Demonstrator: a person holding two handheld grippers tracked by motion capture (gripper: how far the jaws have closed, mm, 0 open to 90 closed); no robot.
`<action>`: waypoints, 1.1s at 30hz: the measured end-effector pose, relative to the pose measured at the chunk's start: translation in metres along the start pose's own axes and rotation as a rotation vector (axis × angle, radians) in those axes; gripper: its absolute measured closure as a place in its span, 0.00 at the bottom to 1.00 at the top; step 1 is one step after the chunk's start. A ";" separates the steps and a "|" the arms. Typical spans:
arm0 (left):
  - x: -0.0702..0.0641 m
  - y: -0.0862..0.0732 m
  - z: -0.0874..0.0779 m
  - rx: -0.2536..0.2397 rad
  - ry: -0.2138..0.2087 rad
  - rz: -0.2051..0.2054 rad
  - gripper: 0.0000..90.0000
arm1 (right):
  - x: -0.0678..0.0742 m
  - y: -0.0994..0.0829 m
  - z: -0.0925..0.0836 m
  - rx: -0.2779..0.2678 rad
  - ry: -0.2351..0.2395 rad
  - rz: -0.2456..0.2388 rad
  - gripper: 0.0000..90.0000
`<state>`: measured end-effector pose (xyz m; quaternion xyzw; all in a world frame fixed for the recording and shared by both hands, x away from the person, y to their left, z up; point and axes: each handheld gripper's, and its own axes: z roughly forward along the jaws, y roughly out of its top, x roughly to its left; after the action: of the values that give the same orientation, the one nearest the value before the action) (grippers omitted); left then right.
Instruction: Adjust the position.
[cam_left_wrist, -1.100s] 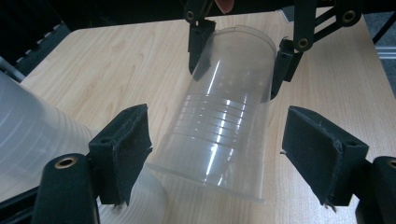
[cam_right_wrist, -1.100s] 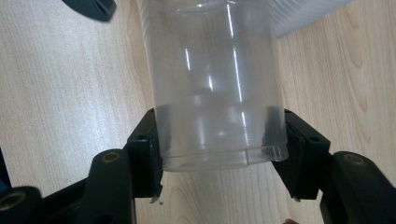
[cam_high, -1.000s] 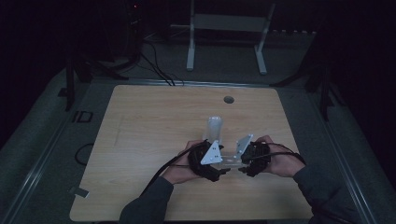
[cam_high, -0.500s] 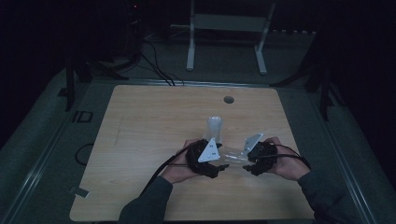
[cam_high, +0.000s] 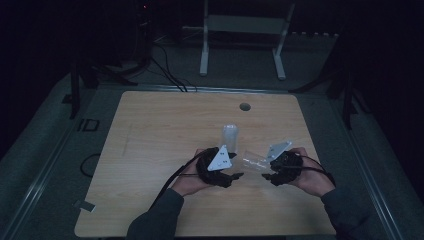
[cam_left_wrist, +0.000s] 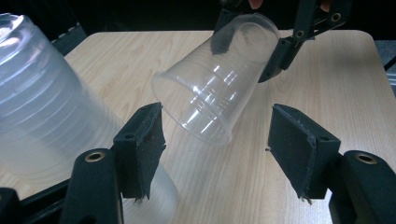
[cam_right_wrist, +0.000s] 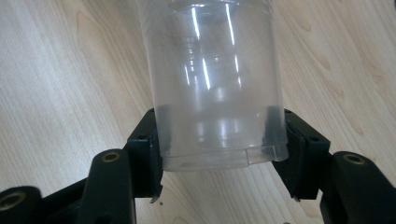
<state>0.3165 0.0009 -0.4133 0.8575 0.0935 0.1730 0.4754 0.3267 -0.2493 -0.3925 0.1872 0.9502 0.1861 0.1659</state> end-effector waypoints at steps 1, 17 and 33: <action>0.000 0.000 0.000 -0.001 0.001 -0.001 0.40 | 0.000 -0.001 0.000 -0.005 -0.004 0.003 0.46; 0.000 0.001 0.001 0.003 0.019 -0.013 0.41 | 0.000 -0.009 -0.007 -0.080 -0.071 0.085 0.46; 0.001 0.002 0.003 0.007 0.032 -0.034 0.42 | 0.002 -0.015 -0.009 -0.179 -0.113 0.169 0.46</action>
<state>0.3183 -0.0022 -0.4133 0.8545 0.1163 0.1785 0.4738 0.3171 -0.2637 -0.3910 0.2612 0.8998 0.2724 0.2189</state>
